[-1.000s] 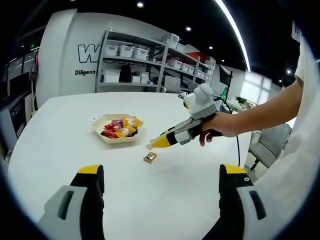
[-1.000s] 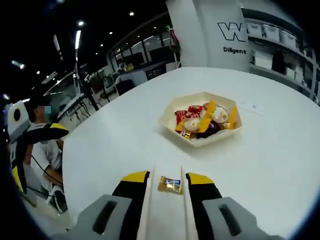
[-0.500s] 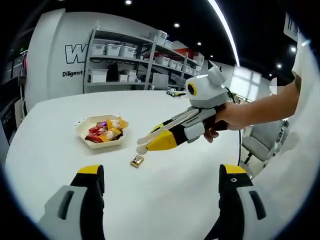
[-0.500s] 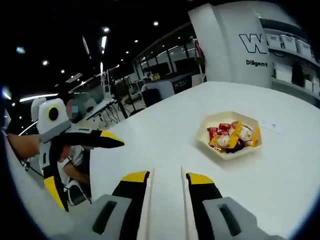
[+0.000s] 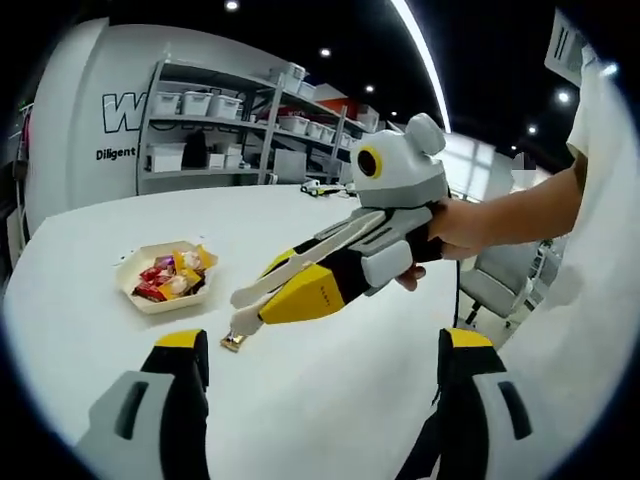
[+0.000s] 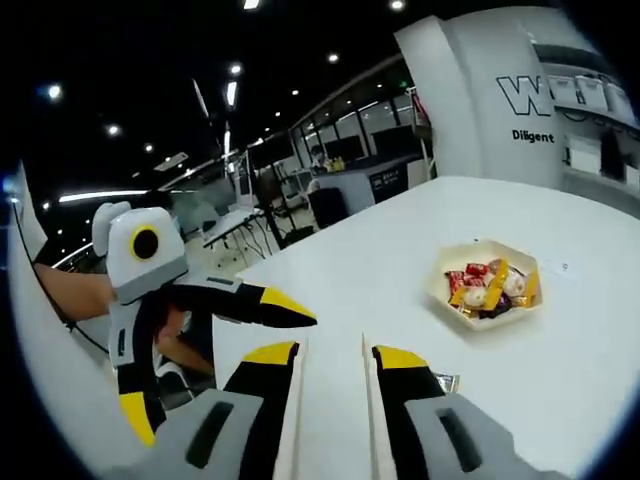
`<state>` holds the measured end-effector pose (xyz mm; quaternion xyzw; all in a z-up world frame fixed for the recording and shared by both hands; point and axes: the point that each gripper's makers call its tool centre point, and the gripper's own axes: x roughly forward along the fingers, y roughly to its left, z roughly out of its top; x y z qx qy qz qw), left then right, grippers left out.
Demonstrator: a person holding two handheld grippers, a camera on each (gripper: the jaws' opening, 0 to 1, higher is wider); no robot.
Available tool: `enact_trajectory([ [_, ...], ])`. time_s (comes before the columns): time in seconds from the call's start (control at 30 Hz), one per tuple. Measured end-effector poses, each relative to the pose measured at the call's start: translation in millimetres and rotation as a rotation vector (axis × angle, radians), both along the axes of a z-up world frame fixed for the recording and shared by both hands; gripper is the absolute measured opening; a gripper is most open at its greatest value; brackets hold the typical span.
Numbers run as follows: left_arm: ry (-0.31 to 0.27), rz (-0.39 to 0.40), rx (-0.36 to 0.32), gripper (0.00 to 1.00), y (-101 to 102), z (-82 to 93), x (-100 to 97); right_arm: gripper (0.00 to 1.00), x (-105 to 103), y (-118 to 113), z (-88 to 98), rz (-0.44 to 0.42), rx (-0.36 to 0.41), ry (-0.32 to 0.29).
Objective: Place the target food into the container with the food tongs after gripping and lifting it, then release it inside without dropping or visibly crushing the food.
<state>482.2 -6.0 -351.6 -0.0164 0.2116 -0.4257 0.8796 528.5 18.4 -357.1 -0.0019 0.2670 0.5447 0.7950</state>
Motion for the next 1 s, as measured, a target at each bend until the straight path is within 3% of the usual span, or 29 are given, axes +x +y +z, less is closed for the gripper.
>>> enact_trajectory([
  [0.27,0.007,-0.039,-0.019,0.91,-12,2.4,-5.3,0.24,0,-2,0.2,0.001,-0.009,-0.005],
  [0.43,0.023,-0.054,-0.028,0.96,-17,2.5,-8.3,0.24,0,-4,-0.1,-0.001,-0.014,-0.002],
  [1.0,0.029,-0.052,-0.077,0.99,-20,14.0,-7.3,0.25,6,-3,15.8,-0.033,0.048,0.004],
])
